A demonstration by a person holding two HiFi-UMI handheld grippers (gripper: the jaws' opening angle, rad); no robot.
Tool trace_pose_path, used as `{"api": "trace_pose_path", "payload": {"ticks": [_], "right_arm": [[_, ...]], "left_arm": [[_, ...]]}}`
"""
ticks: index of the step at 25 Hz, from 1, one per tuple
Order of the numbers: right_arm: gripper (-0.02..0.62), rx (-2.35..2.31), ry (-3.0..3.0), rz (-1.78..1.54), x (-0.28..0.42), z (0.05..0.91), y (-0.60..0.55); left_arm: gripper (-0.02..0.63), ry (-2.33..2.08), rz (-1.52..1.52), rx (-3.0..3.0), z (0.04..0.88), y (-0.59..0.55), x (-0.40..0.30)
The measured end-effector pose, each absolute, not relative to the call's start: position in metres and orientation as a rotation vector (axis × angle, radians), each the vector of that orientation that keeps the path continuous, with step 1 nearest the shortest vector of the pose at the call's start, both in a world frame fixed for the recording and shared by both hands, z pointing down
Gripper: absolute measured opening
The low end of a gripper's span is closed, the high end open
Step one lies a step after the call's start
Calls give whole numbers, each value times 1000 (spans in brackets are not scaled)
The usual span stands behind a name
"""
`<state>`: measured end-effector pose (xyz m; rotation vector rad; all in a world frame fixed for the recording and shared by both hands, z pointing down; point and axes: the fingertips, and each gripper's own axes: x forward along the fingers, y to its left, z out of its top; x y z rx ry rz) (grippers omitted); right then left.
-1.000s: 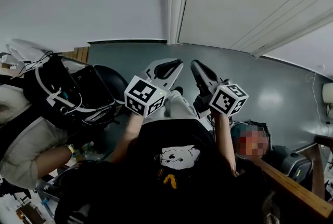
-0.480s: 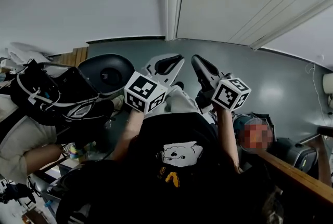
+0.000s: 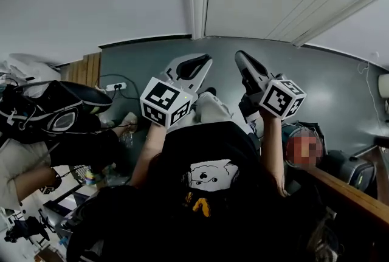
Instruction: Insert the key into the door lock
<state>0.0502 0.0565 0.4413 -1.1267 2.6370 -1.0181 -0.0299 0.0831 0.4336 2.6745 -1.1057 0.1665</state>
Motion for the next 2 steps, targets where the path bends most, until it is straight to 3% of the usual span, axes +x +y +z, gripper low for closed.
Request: {"api": "trace_pose_path", "payload": {"ticks": [2], "right_arm": [[17, -1133, 2618, -1024, 55, 439, 53]], "left_arm": [[28, -1102, 167, 2675, 435, 83, -30]]}}
